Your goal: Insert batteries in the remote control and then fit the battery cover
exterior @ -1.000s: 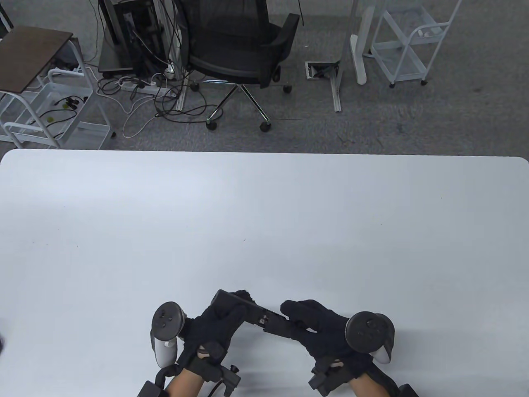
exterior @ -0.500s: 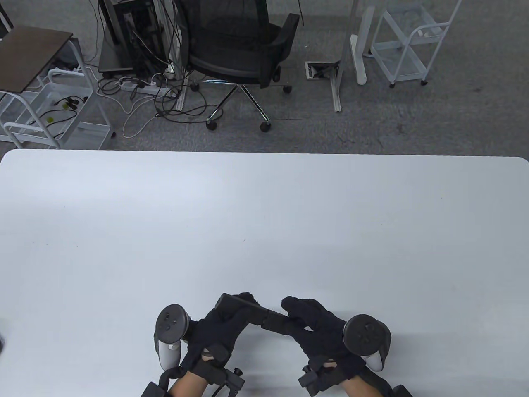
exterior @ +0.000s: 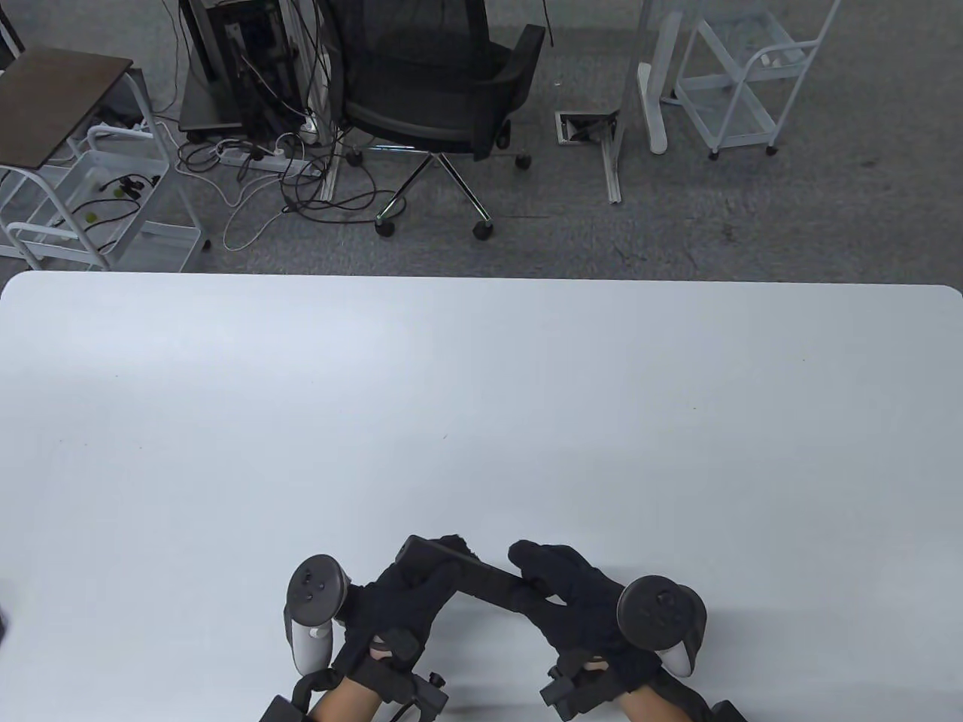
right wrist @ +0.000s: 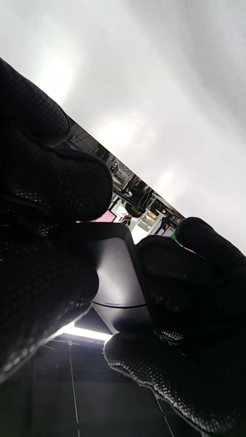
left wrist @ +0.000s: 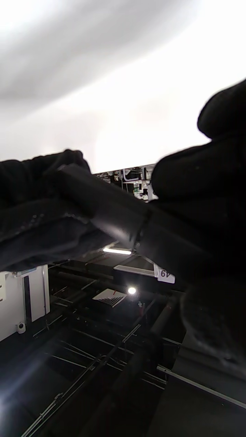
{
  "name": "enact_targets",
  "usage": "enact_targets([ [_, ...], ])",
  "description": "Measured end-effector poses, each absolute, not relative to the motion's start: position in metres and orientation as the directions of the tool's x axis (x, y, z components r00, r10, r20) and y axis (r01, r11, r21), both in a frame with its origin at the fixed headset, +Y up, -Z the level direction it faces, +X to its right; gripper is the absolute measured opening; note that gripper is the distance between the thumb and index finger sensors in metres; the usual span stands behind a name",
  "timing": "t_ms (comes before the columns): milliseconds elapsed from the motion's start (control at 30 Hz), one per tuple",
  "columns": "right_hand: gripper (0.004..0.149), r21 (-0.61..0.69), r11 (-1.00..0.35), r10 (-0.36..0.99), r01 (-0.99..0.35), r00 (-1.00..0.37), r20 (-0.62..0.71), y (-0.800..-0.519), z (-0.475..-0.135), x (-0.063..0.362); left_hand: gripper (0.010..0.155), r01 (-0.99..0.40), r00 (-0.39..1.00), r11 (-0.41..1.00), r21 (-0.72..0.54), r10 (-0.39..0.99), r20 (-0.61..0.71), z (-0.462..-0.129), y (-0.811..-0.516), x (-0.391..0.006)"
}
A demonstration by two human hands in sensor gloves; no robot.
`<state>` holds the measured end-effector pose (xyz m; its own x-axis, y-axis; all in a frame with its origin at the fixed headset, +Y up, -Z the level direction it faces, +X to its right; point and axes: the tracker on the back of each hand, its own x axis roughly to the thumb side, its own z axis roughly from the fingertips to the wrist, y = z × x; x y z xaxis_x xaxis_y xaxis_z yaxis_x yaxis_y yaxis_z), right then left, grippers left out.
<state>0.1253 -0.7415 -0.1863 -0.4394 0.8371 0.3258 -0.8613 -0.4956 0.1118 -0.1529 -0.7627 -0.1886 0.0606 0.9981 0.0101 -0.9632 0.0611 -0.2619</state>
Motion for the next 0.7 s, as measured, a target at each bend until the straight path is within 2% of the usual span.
enact_targets([
  [400,0.057,0.290,-0.367,0.918,-0.884,-0.294,0.267,-0.7474,-0.1922,0.1243,0.055,-0.960,0.038,0.038,-0.277,0.999,0.006,-0.1892,-0.7640,-0.1533],
  [700,0.056,0.273,-0.369,0.913,-0.889,-0.292,0.285,-0.7428,-0.1904,0.1262,0.055,-0.948,0.007,0.003,-0.319,1.000,-0.012,-0.1899,-0.7661,-0.1501],
])
